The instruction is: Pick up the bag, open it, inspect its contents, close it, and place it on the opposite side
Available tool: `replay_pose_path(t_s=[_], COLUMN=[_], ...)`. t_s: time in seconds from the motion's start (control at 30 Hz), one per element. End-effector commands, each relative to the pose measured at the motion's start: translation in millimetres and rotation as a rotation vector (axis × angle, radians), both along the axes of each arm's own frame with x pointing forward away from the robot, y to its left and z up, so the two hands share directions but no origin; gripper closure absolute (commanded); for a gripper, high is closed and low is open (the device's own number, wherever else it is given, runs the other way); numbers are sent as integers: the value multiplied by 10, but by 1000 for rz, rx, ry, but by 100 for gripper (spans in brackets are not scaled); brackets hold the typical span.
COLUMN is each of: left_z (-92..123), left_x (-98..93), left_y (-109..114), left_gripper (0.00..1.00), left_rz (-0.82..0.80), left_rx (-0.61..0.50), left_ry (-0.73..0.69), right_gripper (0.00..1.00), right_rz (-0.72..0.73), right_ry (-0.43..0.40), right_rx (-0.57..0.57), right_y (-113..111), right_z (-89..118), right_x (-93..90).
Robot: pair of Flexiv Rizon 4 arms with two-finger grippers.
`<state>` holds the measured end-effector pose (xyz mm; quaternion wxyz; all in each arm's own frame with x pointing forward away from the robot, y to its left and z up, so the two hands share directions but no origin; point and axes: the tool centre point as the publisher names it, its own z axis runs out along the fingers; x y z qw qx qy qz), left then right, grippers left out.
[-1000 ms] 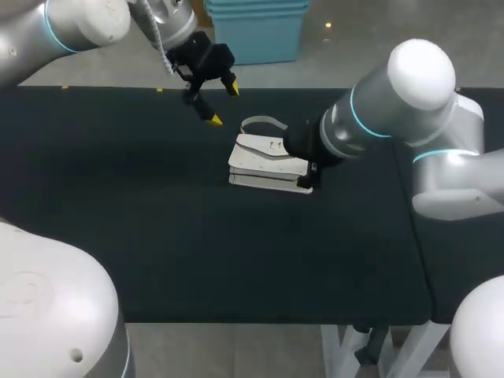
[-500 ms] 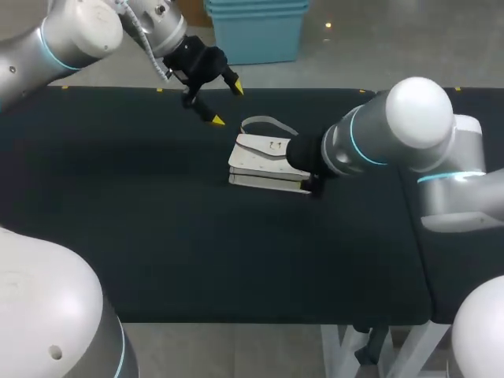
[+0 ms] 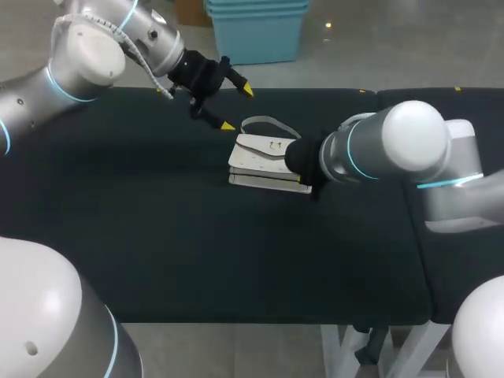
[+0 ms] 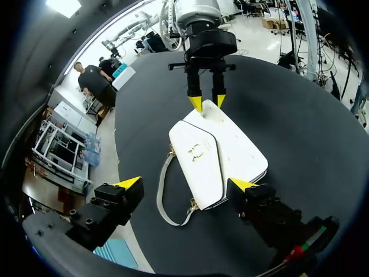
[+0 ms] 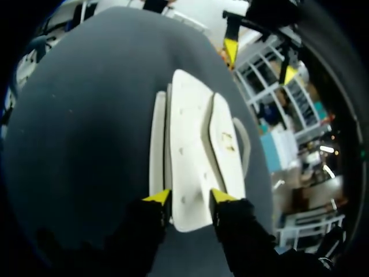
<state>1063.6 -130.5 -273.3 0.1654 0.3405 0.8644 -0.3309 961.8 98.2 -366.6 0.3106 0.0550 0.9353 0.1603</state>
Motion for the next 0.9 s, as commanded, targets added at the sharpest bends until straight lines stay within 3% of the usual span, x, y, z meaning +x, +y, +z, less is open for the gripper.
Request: replay_pose_path(t_s=[0.03,0.37,0.7,0.9], left_z=[-26,-31,-124,-155], left_x=[-56,-60,-76,-70], left_y=[1,-13,-22,-9], left_gripper=[0,0,0,0], left_rz=[22,26,22,24], left_rx=[-31,-32,-32,-30], left_ry=[-30,-27,-4,4], right_gripper=[62,68,61,69], right_rz=[-12,-24,-54,-48], right_ry=[-46,-76,-110,-119], right_rx=[-9,-30,-137,-182], right_y=[19,14,46,93], right_z=[-74,-95,-53,-35], right_x=[-7,22,-16,-20])
